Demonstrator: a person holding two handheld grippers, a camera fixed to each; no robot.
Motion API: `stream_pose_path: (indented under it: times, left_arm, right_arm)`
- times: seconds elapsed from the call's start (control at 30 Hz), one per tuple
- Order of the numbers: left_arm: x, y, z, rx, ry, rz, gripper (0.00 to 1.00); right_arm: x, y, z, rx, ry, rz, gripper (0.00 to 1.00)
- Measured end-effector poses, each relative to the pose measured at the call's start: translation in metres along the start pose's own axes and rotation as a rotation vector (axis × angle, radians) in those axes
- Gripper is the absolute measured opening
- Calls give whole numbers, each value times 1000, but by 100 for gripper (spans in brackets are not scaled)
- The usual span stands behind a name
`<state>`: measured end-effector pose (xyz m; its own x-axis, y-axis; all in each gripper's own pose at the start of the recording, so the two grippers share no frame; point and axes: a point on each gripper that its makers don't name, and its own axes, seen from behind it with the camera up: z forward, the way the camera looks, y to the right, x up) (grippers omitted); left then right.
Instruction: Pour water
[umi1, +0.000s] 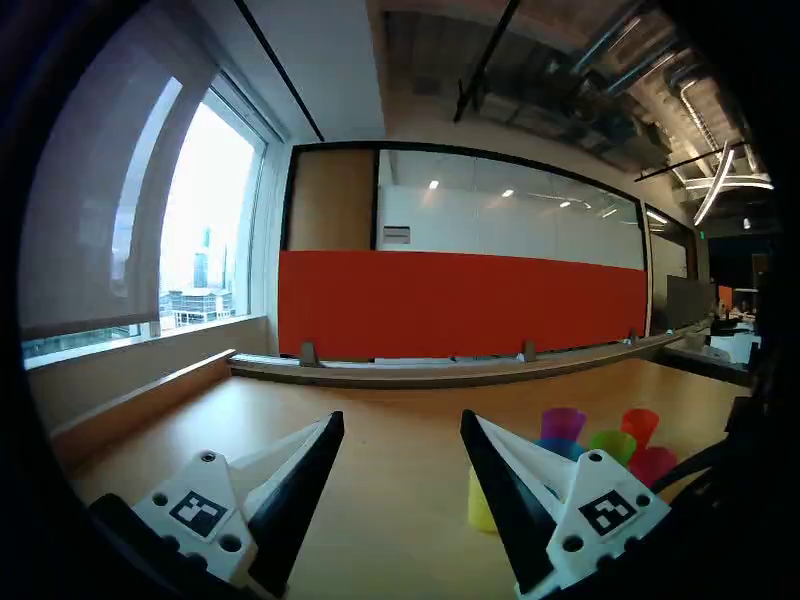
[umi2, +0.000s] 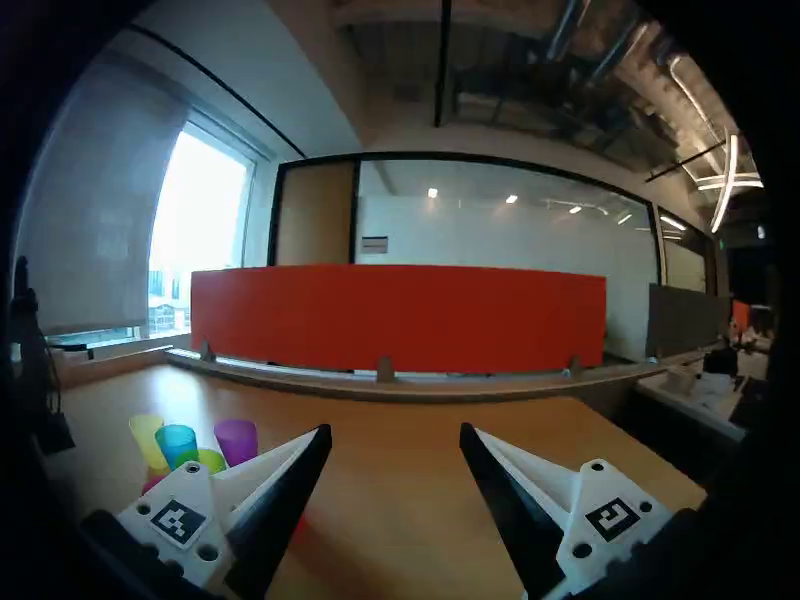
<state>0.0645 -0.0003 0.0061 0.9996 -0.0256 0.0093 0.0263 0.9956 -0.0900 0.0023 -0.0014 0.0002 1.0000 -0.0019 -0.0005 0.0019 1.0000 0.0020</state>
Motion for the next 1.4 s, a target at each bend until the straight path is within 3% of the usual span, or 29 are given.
stream_pose_path:
  times: [0.4, 0.97, 1.4]
  left_arm:
    - [47, -3, 7, -70, -31, 61, 86]
    - [121, 15, 8, -177, 15, 80, 86]
    - [125, 35, 17, -274, -9, 83, 86]
  right_arm:
    - [59, -25, 6, 64, 23, -53, 99]
    - [98, -35, 14, 134, -6, -8, 99]
    - [96, -47, 18, 229, -42, -7, 99]
